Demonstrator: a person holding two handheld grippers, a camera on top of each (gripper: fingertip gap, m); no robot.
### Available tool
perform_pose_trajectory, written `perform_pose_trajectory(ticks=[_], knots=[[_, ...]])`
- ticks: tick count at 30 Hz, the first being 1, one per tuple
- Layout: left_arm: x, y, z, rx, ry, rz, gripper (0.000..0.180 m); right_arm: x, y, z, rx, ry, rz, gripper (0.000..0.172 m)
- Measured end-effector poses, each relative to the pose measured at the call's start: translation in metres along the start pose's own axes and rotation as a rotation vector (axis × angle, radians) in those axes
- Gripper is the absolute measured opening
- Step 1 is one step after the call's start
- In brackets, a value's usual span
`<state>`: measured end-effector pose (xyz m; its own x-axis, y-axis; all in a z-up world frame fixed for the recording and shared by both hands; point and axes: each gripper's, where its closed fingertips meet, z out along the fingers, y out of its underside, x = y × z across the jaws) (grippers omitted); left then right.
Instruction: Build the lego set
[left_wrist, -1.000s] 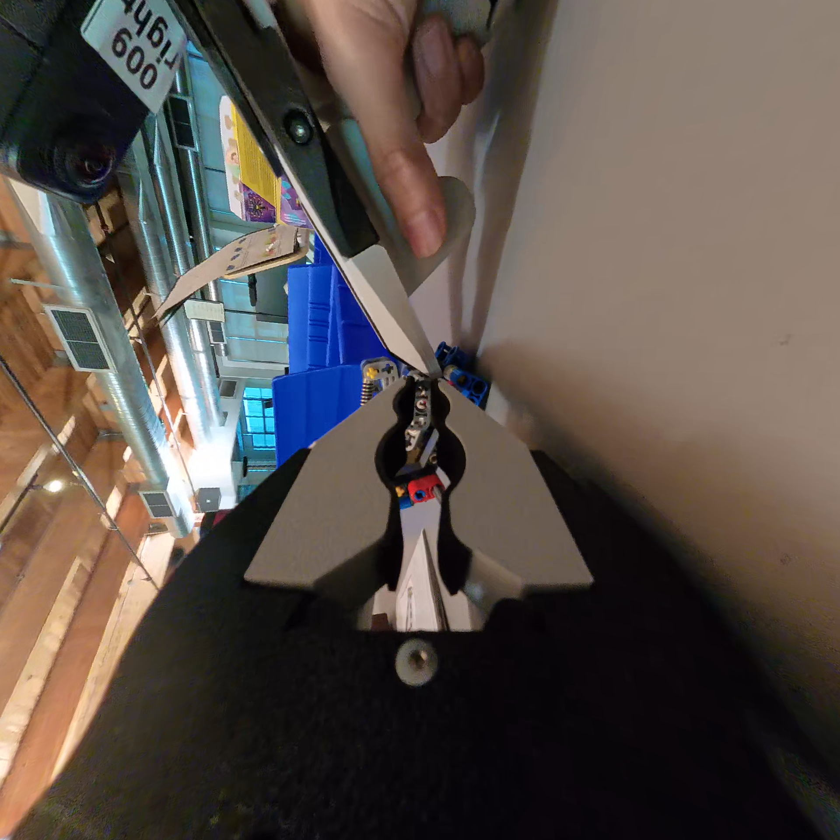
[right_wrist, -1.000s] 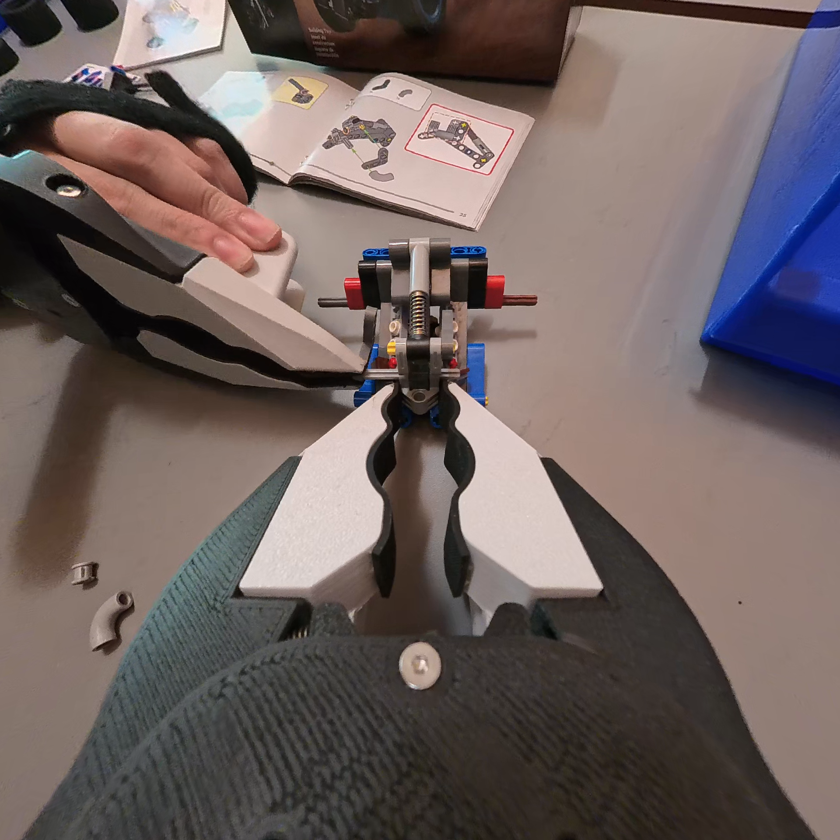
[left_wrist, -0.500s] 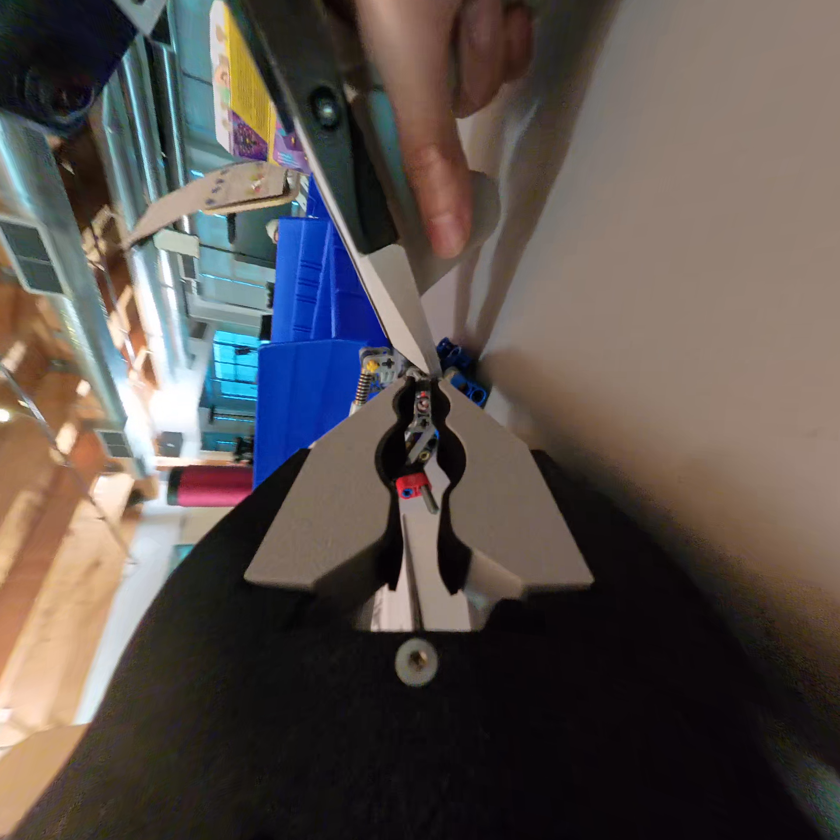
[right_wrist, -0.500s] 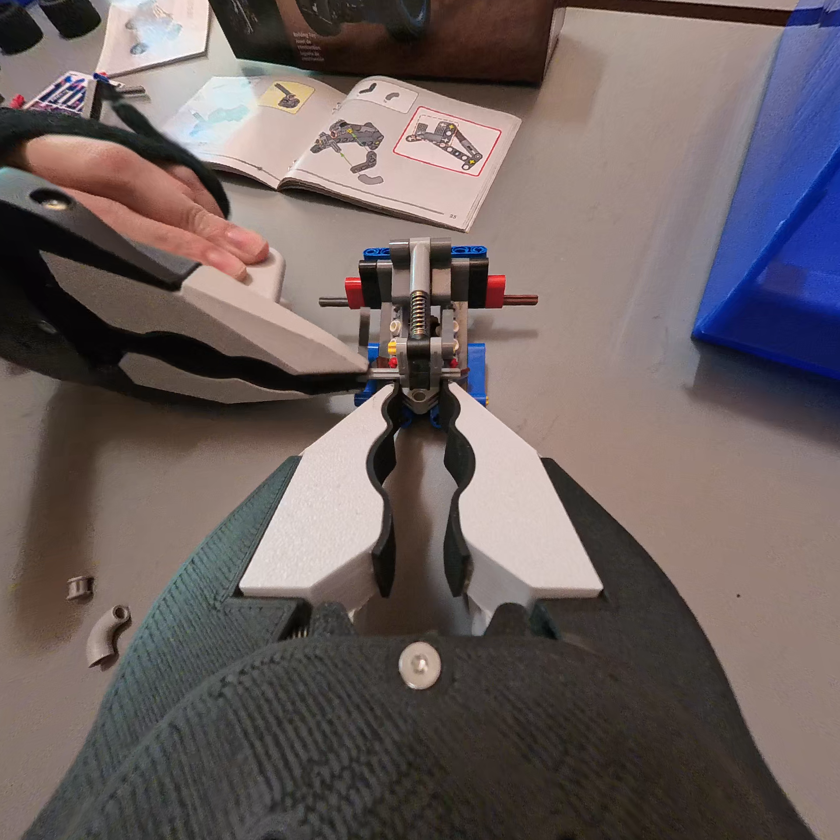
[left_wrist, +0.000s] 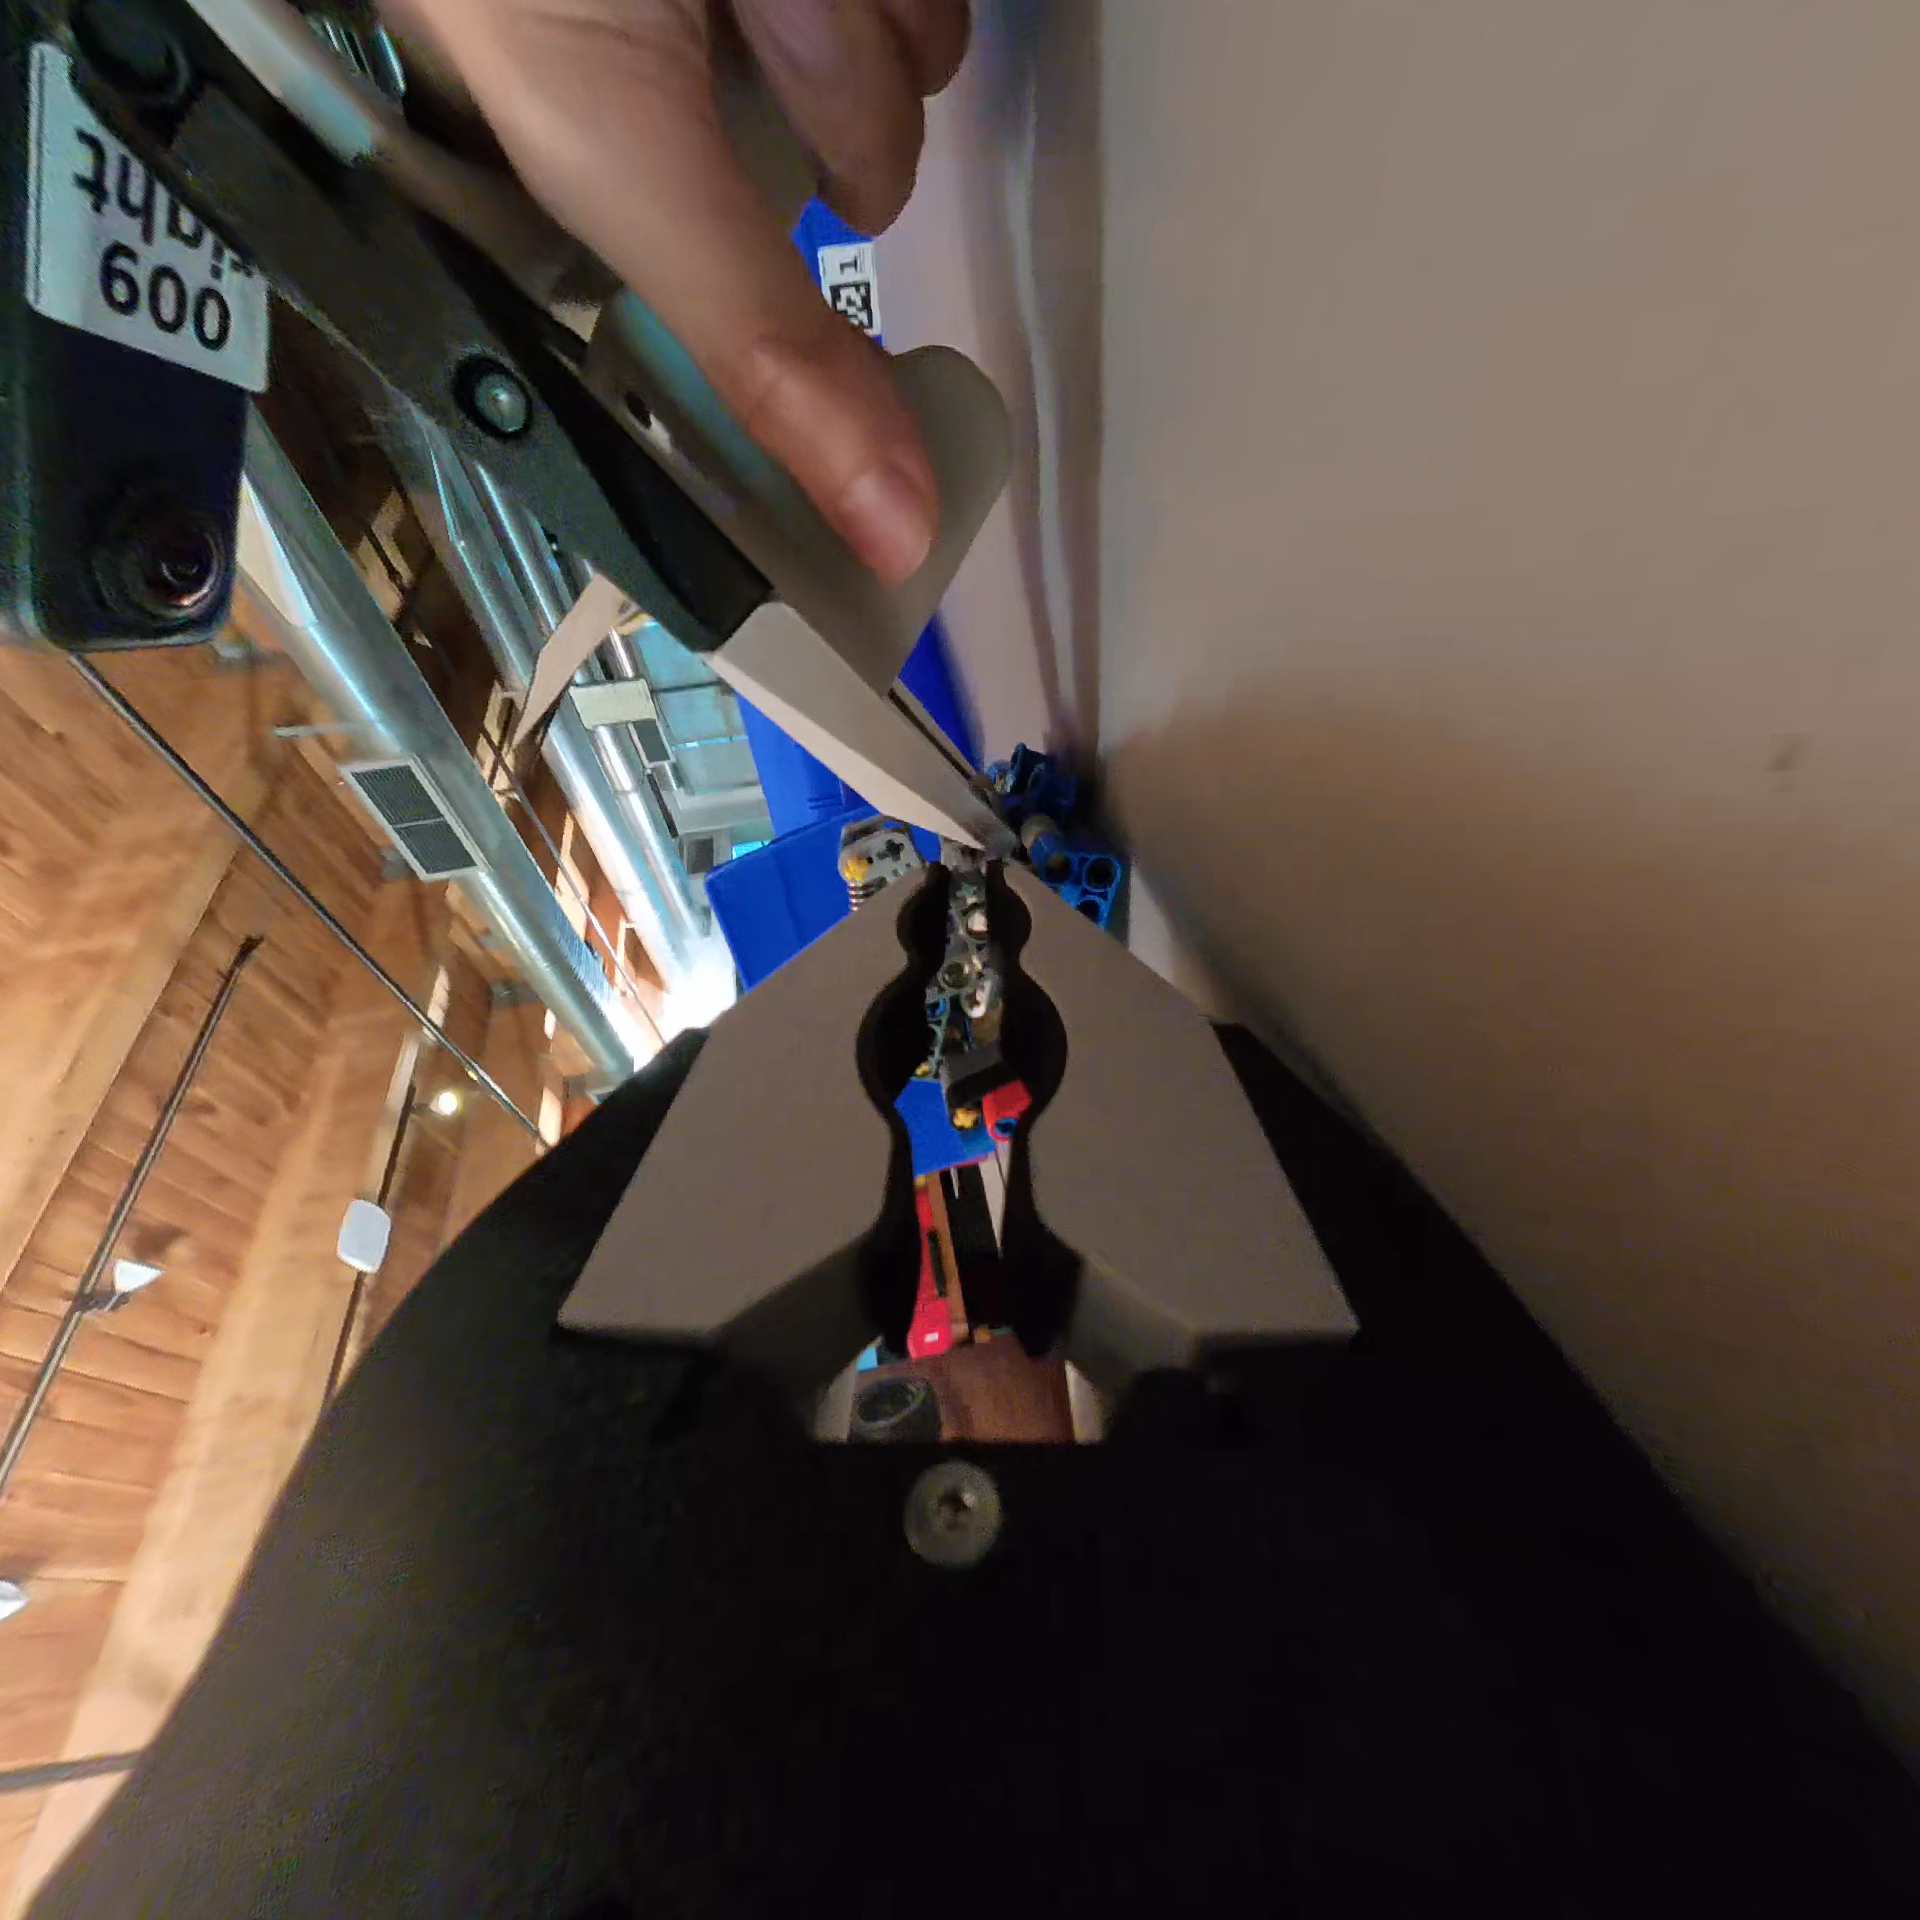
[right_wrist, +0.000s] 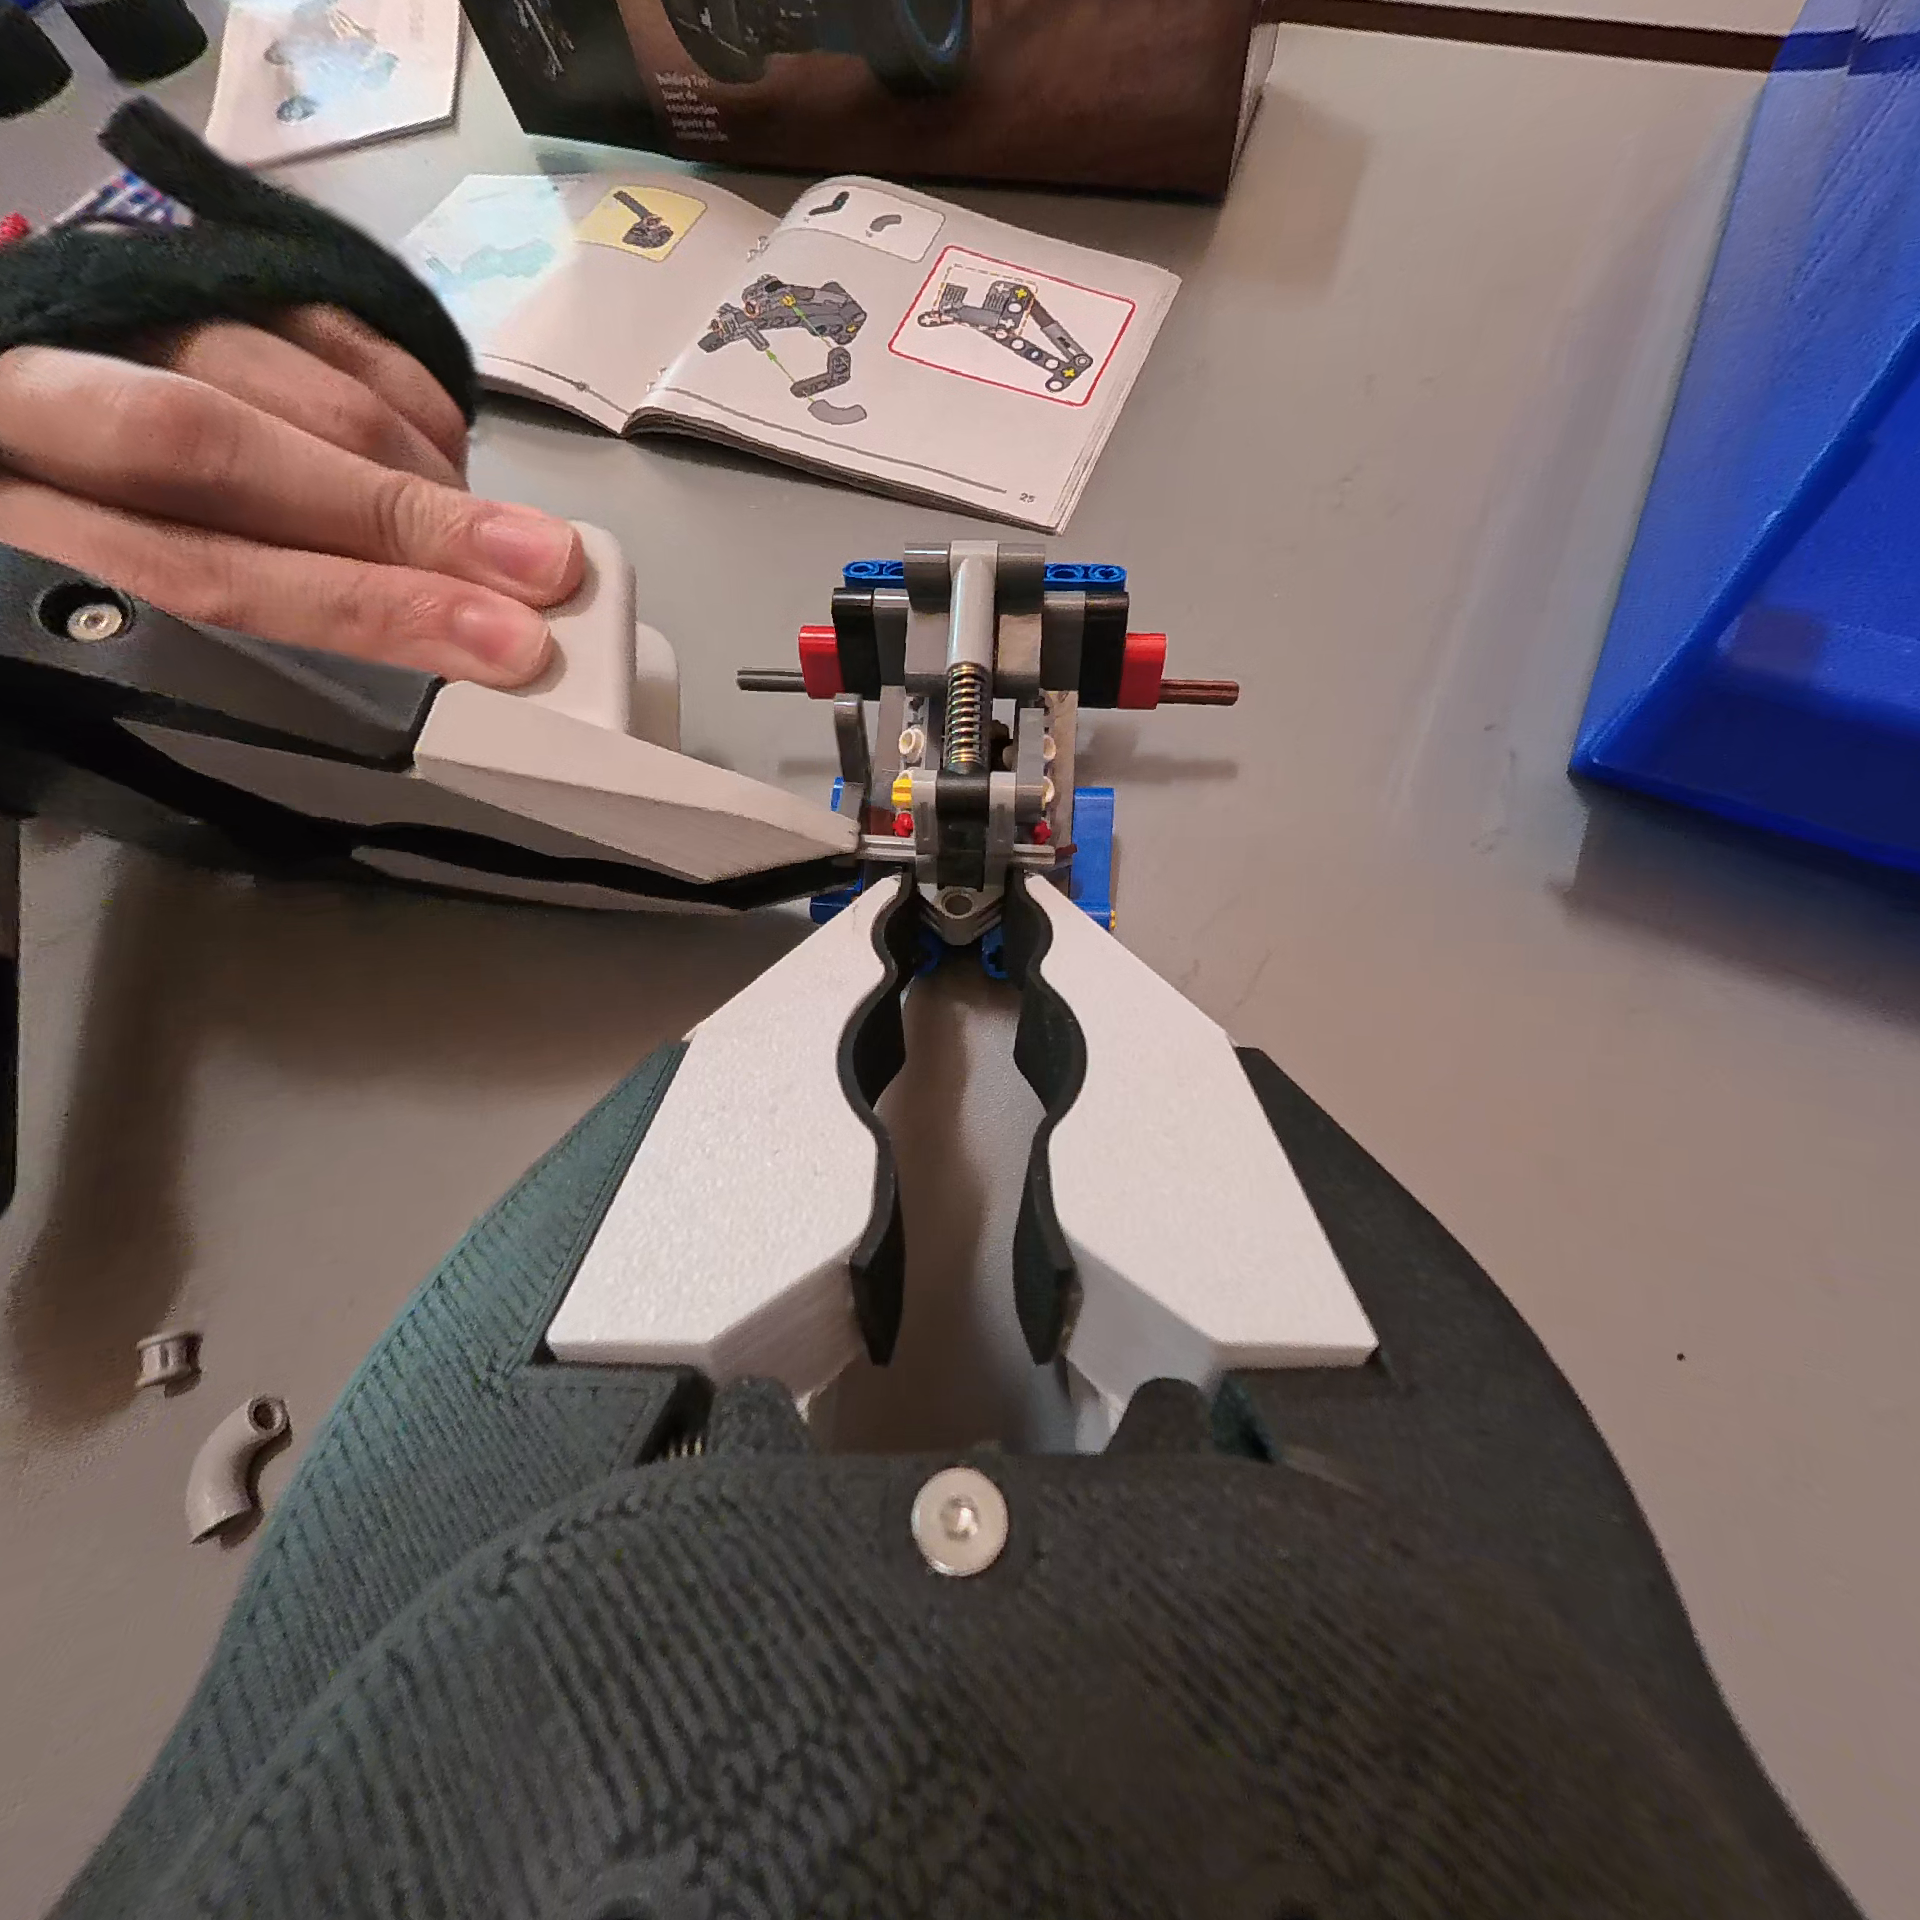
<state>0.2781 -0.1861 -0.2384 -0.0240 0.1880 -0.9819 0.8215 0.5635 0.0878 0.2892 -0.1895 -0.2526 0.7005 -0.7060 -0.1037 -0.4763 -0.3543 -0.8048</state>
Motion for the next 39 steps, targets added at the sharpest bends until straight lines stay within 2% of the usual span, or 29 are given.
perform_pose_trajectory(ticks=[6,9,11,15,17,20,22,25,28,32,35,39], knots=[[0.0,-0.001,0.0,0.023,-0.004,-0.009,0.003,0.0,0.0,0.0,0.001,-0.004,0.002,0.014],[0.0,-0.002,-0.001,0.049,-0.007,-0.071,0.004,0.0,0.0,0.0,0.001,-0.015,0.01,0.014],[-0.002,-0.005,-0.007,0.069,-0.012,-0.158,0.012,0.0,0.0,0.0,0.002,-0.017,0.013,0.014],[-0.02,0.002,-0.021,0.077,-0.009,-0.532,0.02,0.0,0.0,0.0,0.002,-0.024,0.02,0.014],[-0.019,0.009,-0.021,0.045,0.053,-0.739,0.025,0.0,0.0,0.0,0.003,-0.025,0.021,0.014],[-0.007,0.018,-0.018,-0.032,0.196,-1.016,0.023,0.0,0.0,0.0,0.003,-0.023,0.02,0.014],[-0.007,0.024,-0.015,-0.079,0.24,-1.183,0.018,0.0,0.0,0.0,0.002,-0.02,0.015,0.014],[-0.001,0.016,-0.011,-0.088,0.362,-1.35,0.013,0.0,0.0,0.0,0.002,-0.021,0.017,0.014],[0.003,0.018,-0.009,-0.13,0.38,-1.387,0.007,0.0,0.0,0.0,0.002,-0.018,0.012,0.014],[-0.001,0.017,-0.006,-0.138,0.363,-1.493,0.008,0.0,0.0,0.0,0.002,-0.014,0.007,0.014],[-0.001,0.018,-0.004,-0.168,0.337,-1.452,0.006,0.0,0.0,0.0,0.002,-0.013,0.006,0.014],[-0.004,0.019,-0.003,-0.178,0.291,-1.26,0.007,0.0,0.0,-0.001,0.002,-0.009,0.001,0.014]])
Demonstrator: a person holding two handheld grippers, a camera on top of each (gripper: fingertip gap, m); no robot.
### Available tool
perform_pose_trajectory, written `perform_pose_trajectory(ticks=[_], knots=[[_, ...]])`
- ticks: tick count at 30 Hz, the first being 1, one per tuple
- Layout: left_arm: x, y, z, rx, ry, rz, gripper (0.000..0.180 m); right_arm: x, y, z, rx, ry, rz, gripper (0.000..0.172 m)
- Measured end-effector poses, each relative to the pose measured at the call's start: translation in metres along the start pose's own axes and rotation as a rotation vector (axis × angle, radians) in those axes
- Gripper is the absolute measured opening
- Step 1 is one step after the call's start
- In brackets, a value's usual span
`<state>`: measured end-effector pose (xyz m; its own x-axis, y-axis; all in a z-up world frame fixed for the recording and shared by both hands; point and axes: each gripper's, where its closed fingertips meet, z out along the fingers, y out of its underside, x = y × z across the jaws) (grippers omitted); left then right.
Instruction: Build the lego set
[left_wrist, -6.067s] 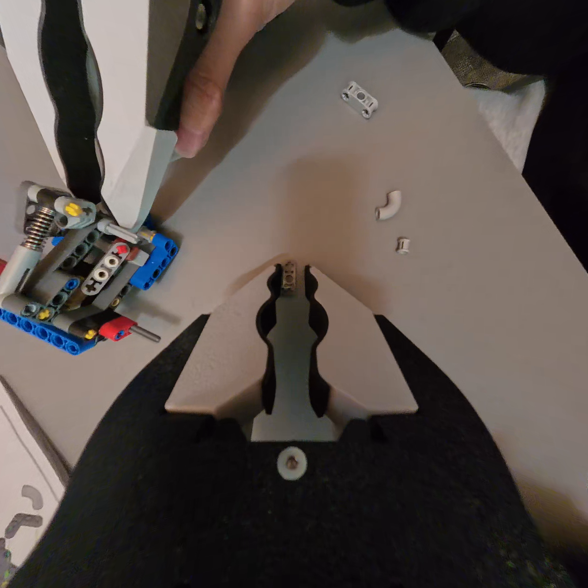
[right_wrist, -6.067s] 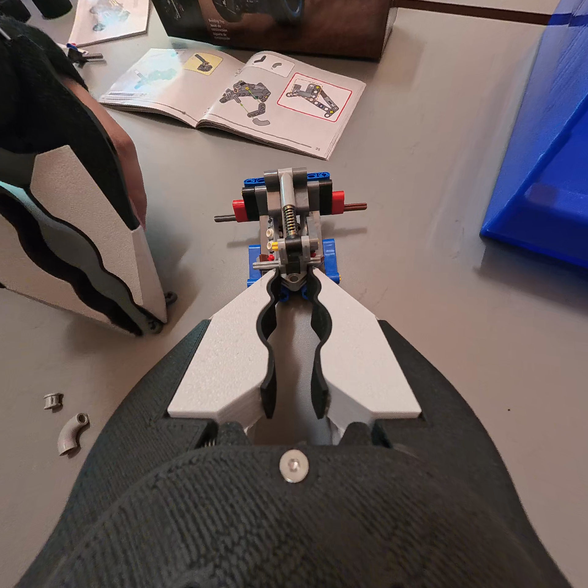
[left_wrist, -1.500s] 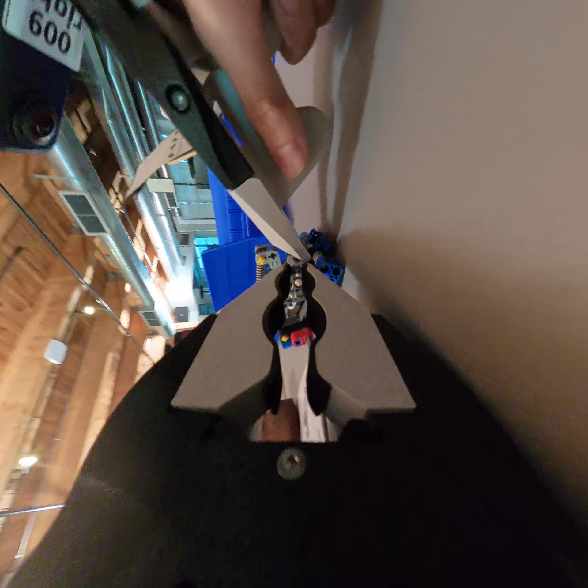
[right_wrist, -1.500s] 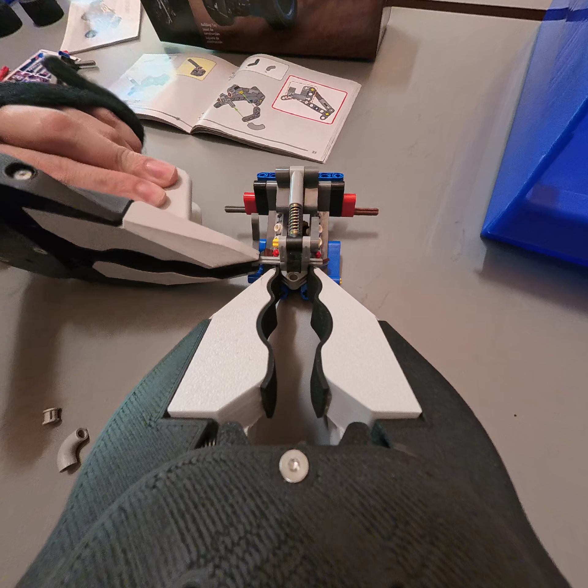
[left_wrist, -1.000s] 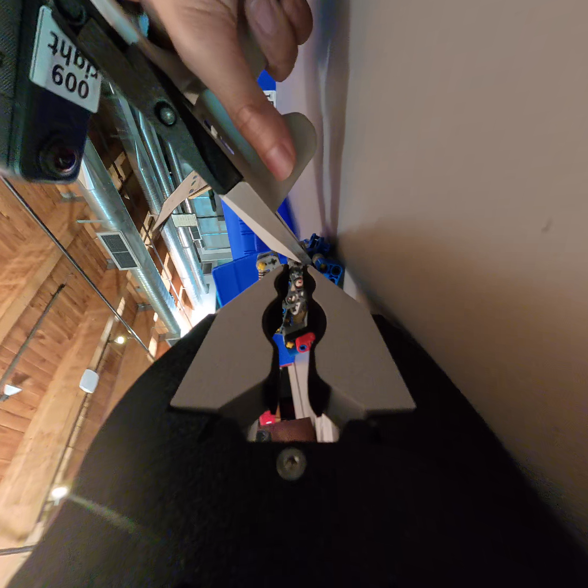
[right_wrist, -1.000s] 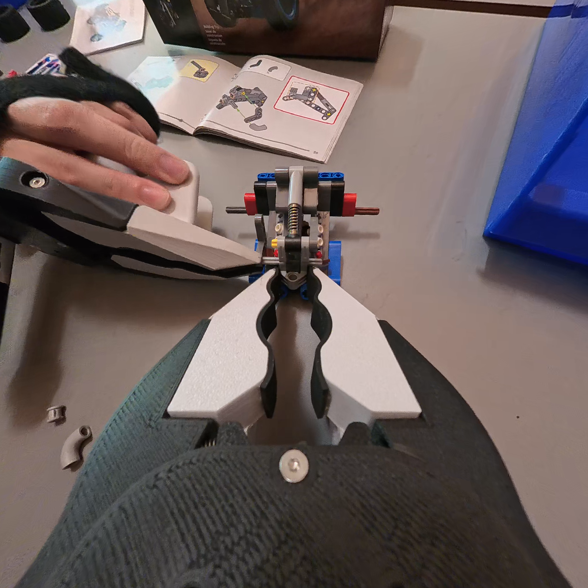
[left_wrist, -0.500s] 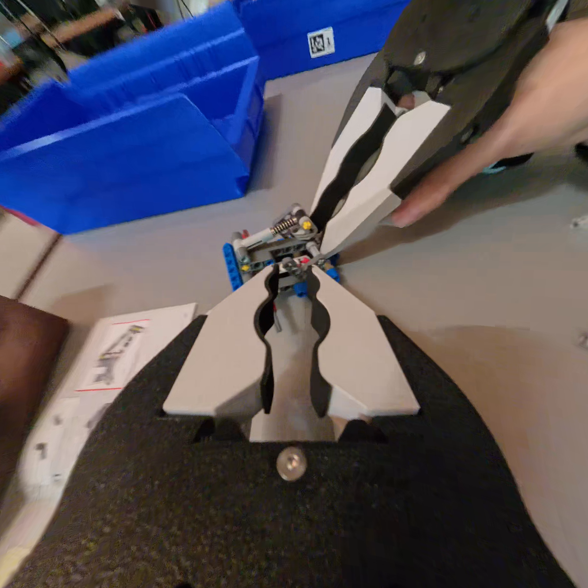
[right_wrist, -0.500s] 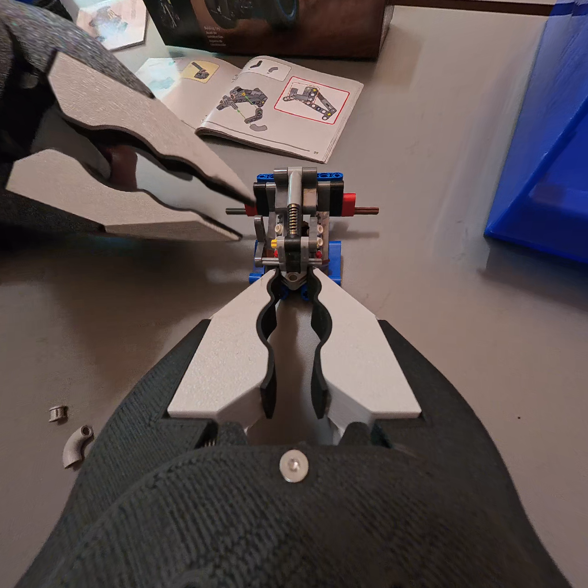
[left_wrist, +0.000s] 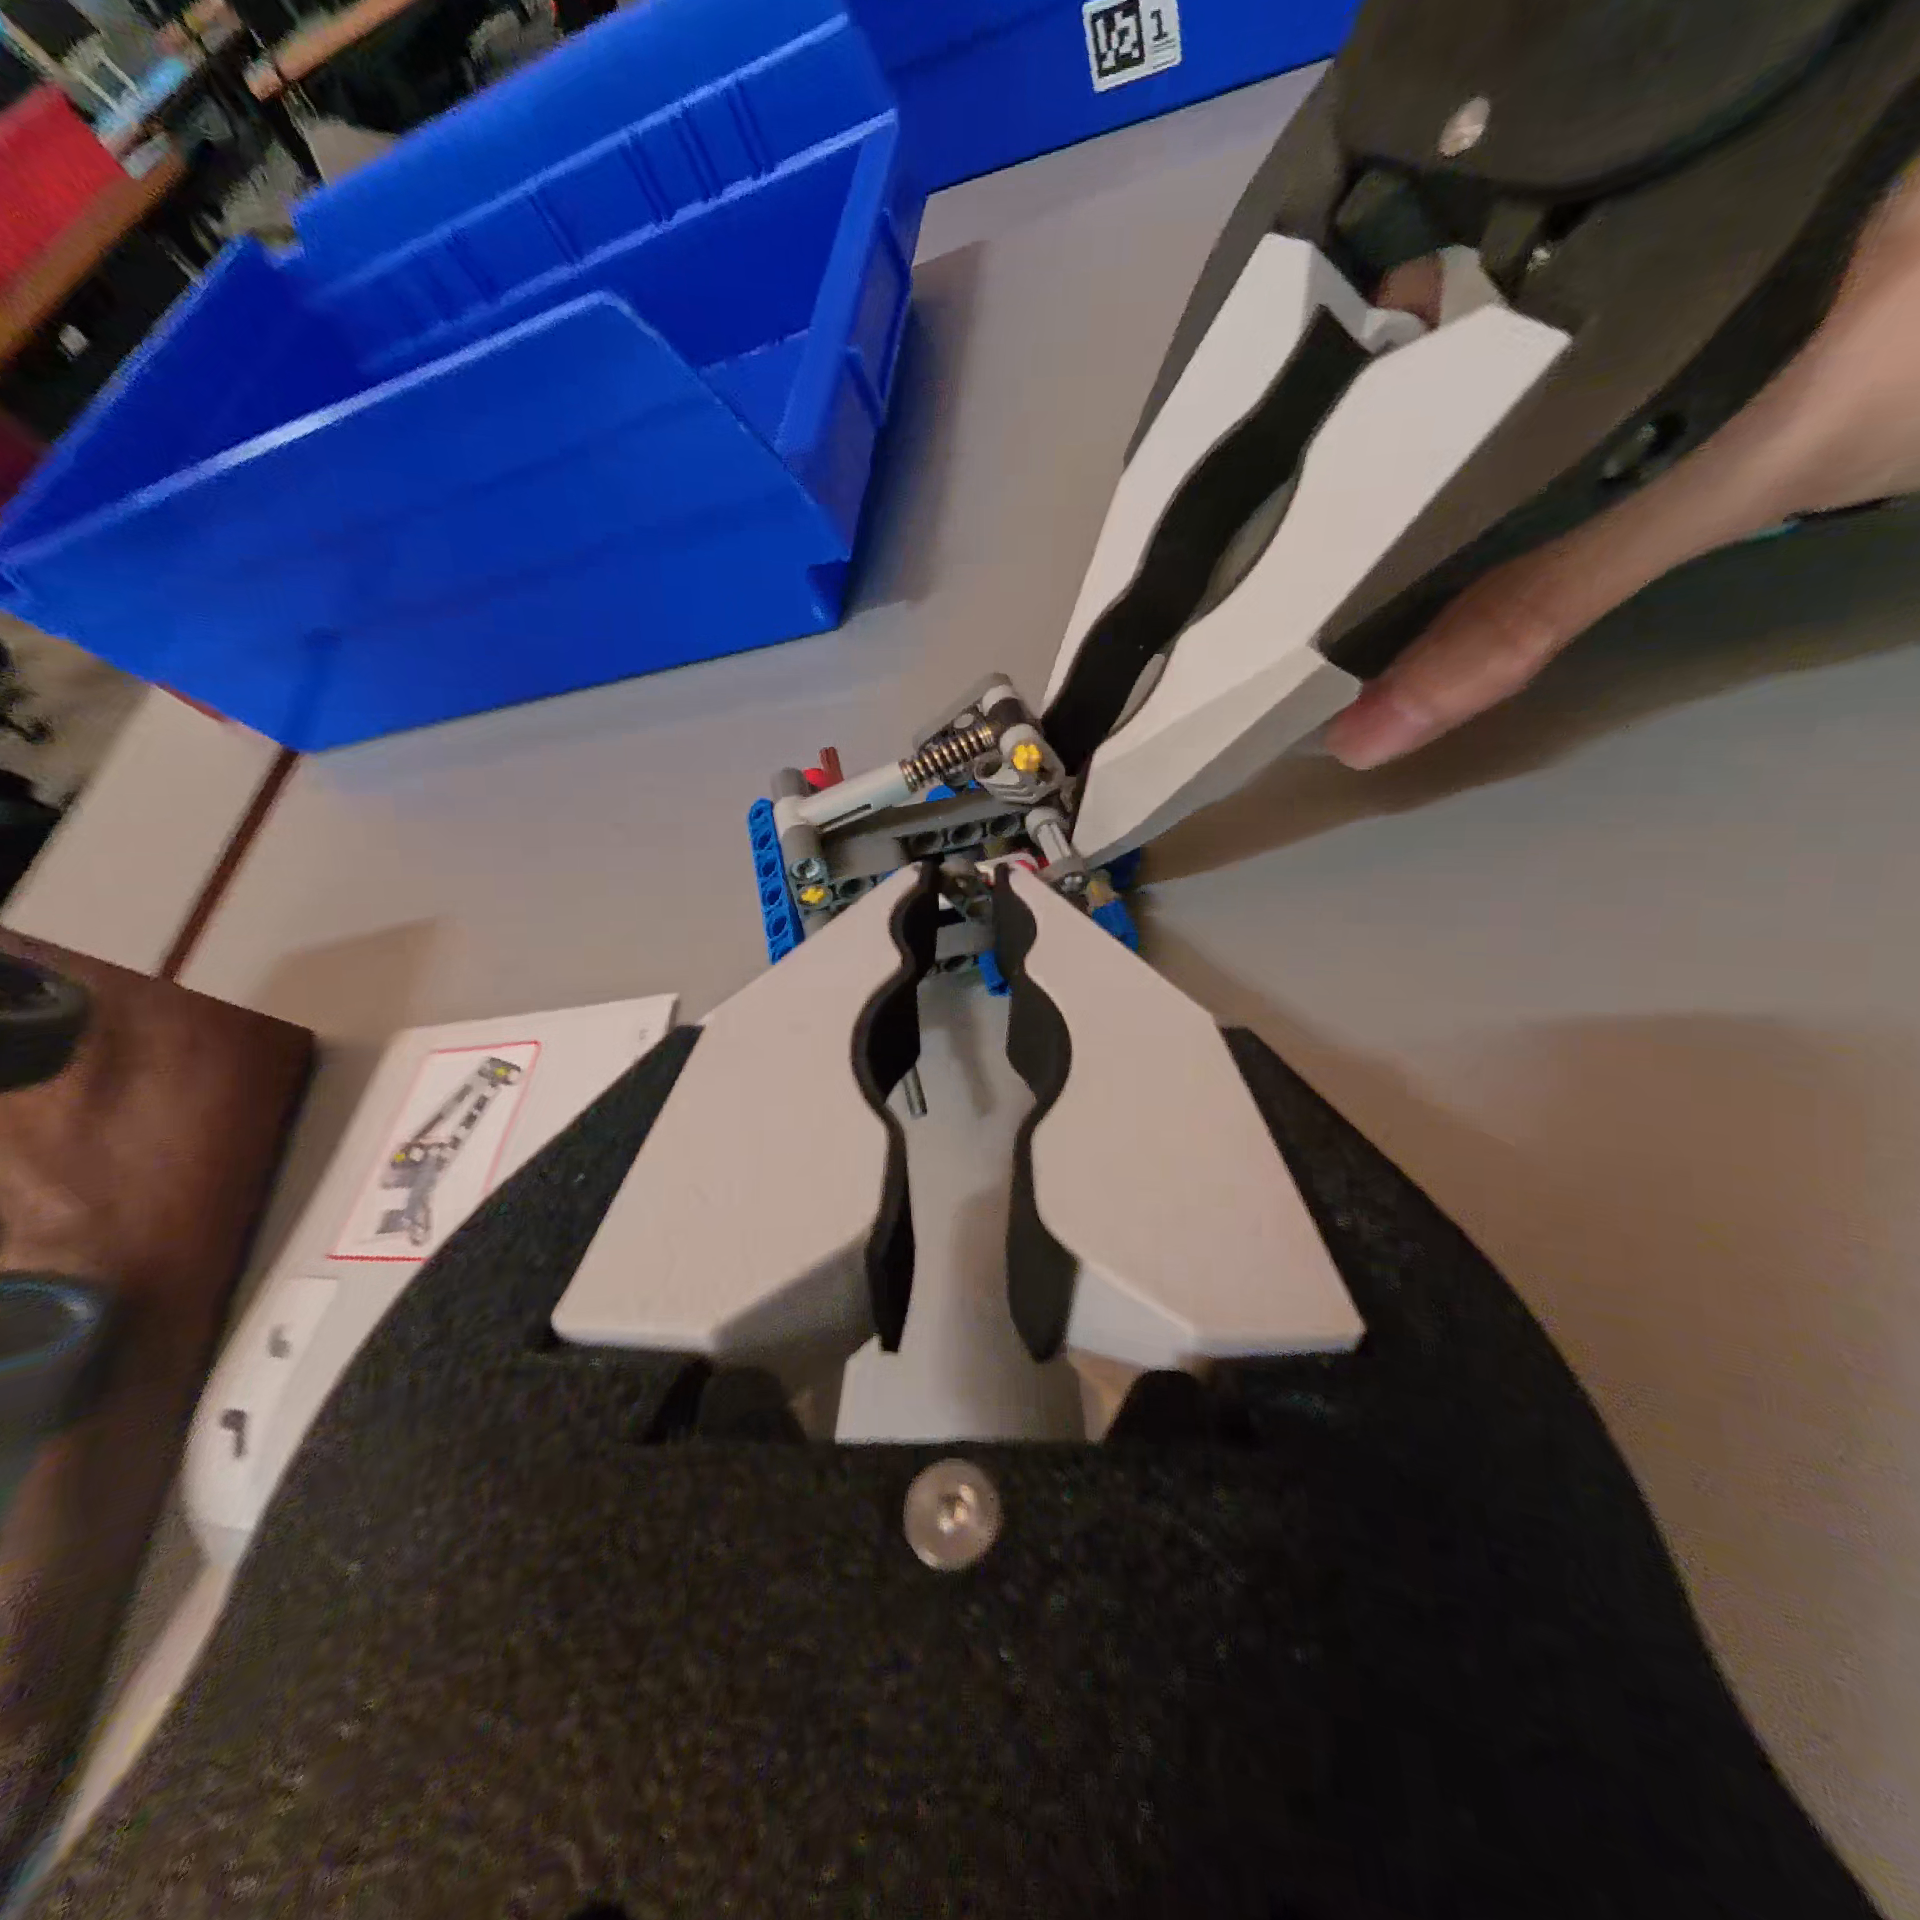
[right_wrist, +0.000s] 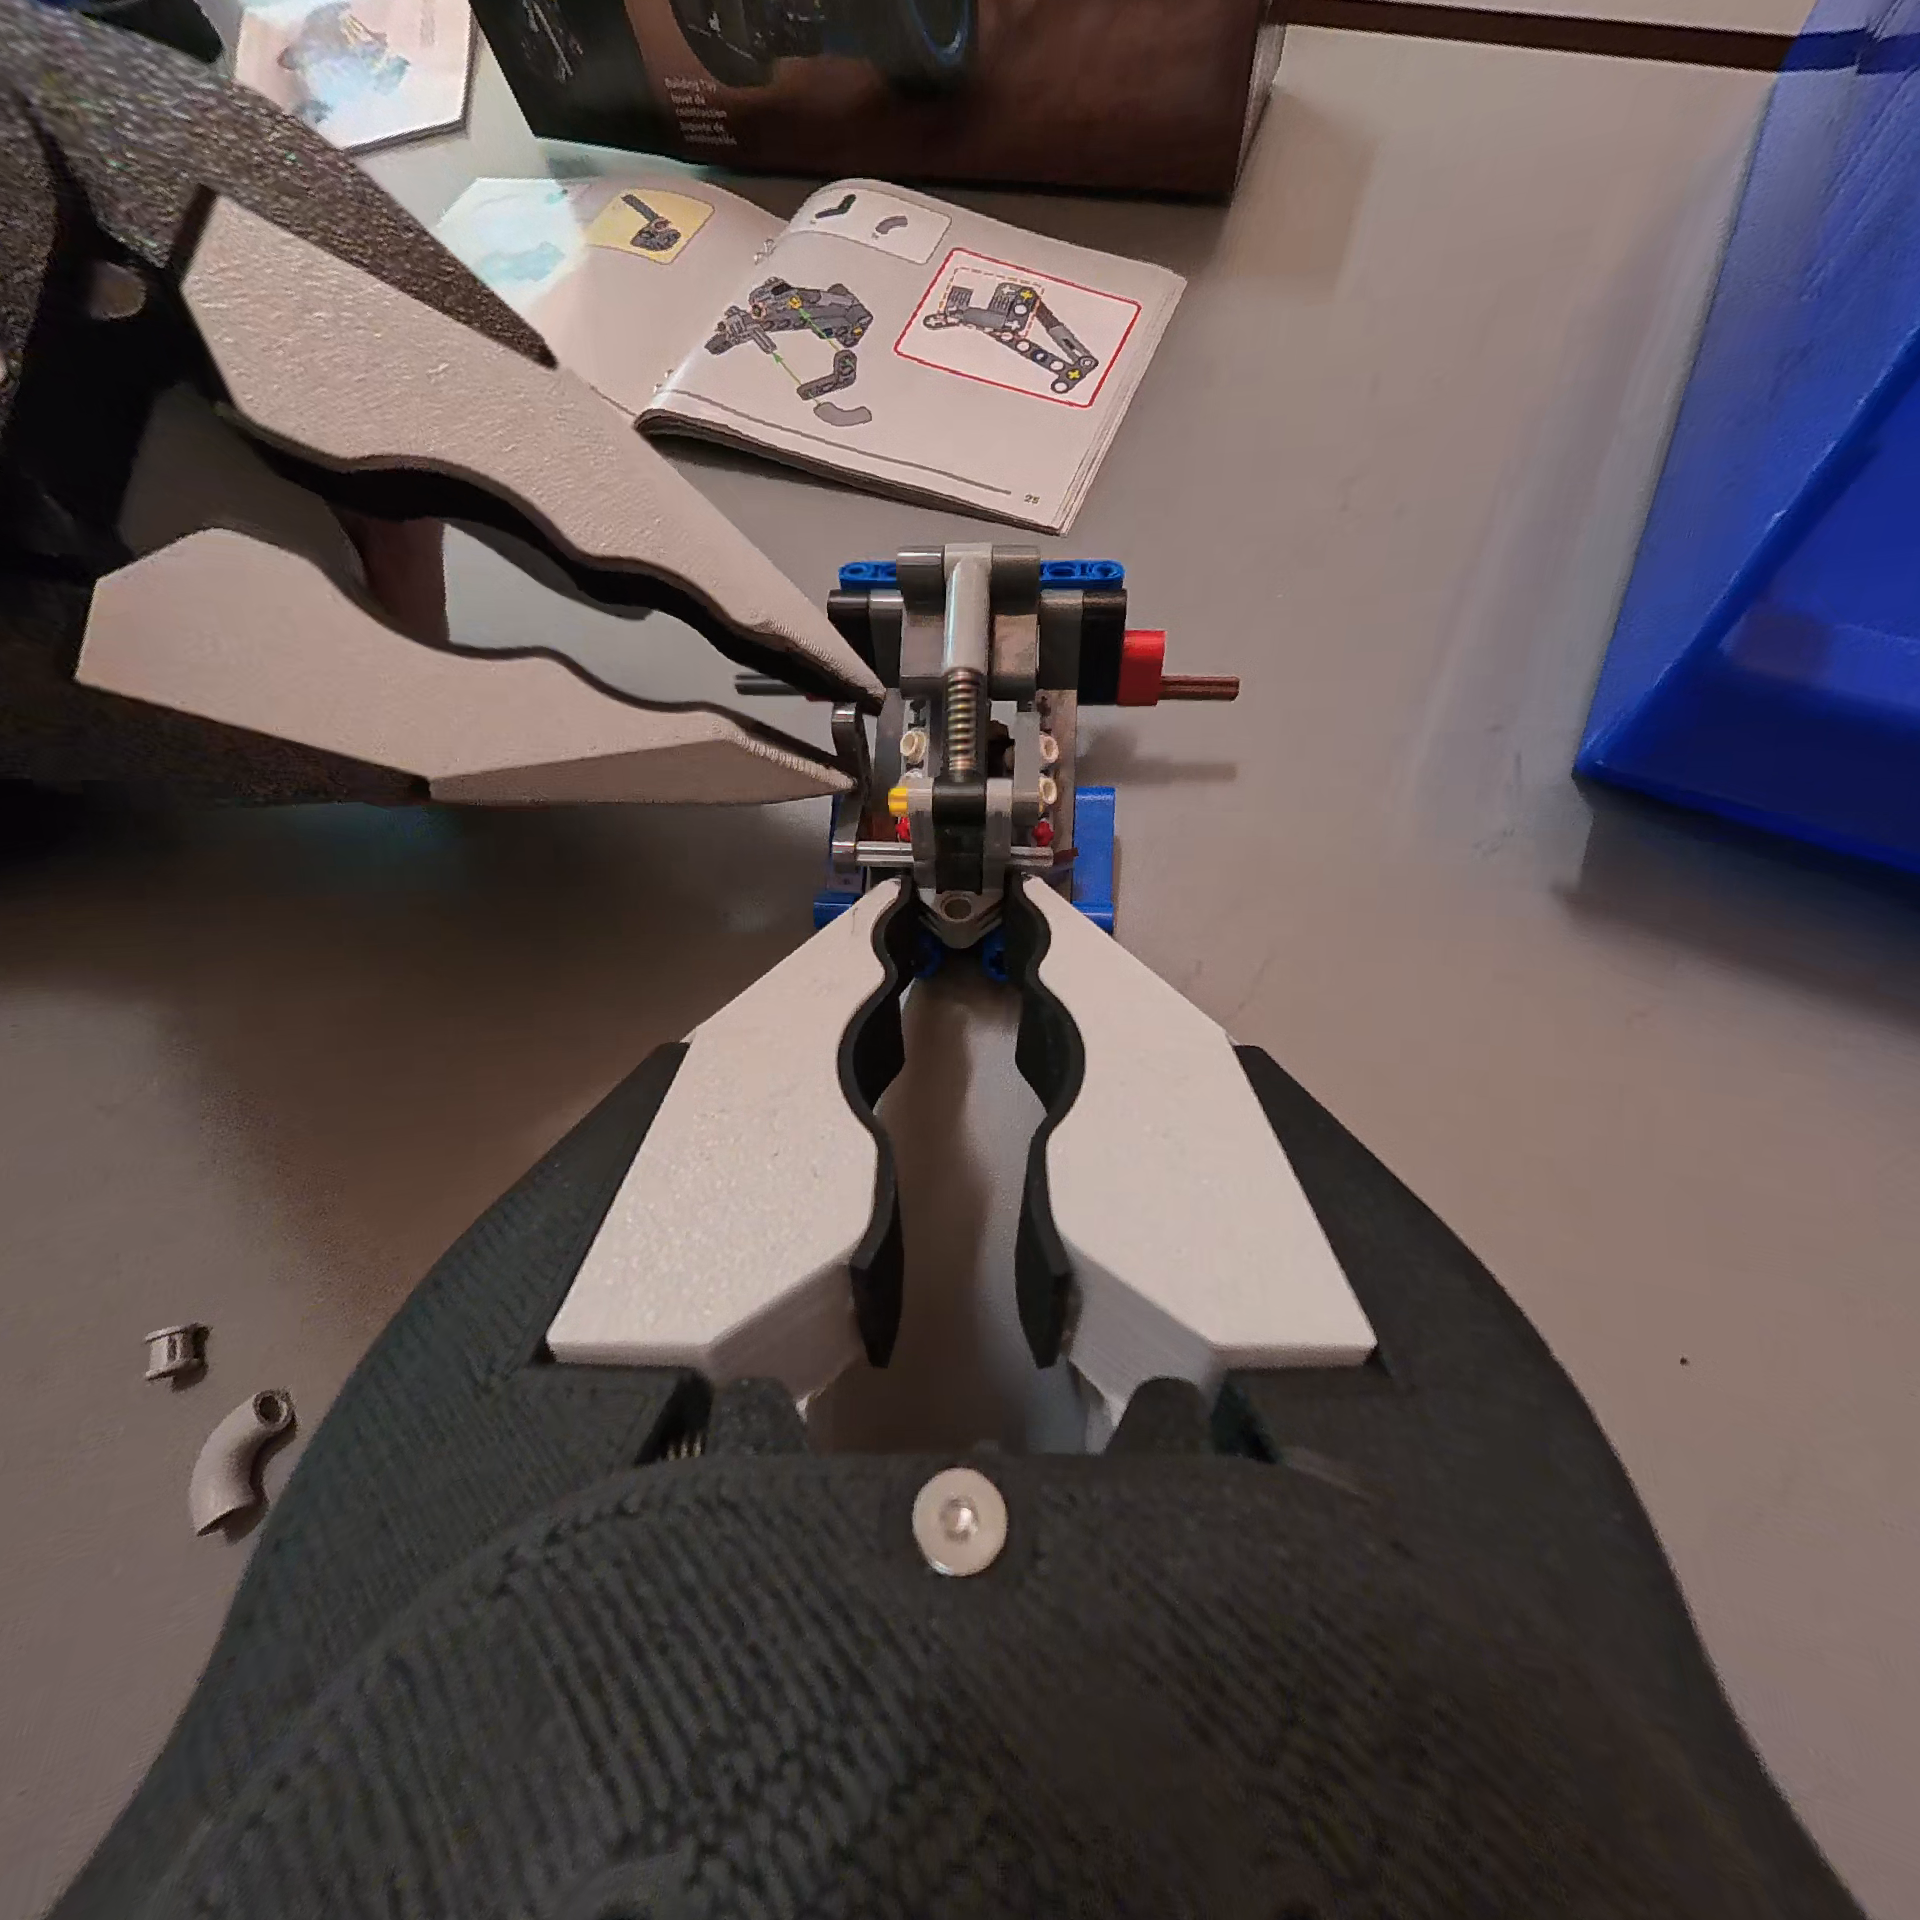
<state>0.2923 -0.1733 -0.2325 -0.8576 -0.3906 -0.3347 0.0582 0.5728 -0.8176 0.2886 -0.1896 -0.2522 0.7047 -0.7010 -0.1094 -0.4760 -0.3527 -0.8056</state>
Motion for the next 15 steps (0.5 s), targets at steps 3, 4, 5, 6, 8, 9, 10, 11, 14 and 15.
perform_pose_trajectory(ticks=[3,4,5,6,8,9,10,11,14,15], knots=[[0.0,-0.002,-0.001,0.002,-0.057,0.142,0.007,0.0,0.0,0.0,0.001,0.001,0.0,0.014],[0.0,-0.002,-0.001,-0.002,-0.074,0.17,0.007,0.0,0.0,0.0,0.001,0.004,-0.003,0.014],[0.0,-0.002,-0.001,-0.006,-0.082,0.182,0.007,0.0,0.0,0.0,0.001,0.002,-0.001,0.014],[0.0,-0.002,-0.001,-0.004,-0.079,0.176,0.007,0.0,0.0,0.0,0.001,0.001,0.001,0.014],[0.001,-0.001,-0.001,0.006,-0.05,0.131,0.007,0.0,0.0,0.0,0.001,0.0,0.002,0.014],[0.001,-0.001,-0.001,0.015,-0.039,0.1,0.007,0.0,0.0,0.0,0.001,-0.001,0.003,0.014],[0.001,0.0,-0.002,0.023,-0.034,0.085,0.007,0.0,0.0,0.0,0.001,-0.005,0.007,0.014],[0.001,0.0,-0.003,0.03,-0.039,0.099,0.008,0.0,0.0,0.0,0.001,-0.01,0.013,0.014],[0.001,-0.001,-0.011,0.057,-0.113,0.243,0.009,0.0,0.0,0.0,0.002,-0.015,0.018,0.014],[0.001,-0.004,-0.015,0.076,-0.149,0.303,0.008,0.0,0.0,0.0,0.002,-0.014,0.017,0.014]])
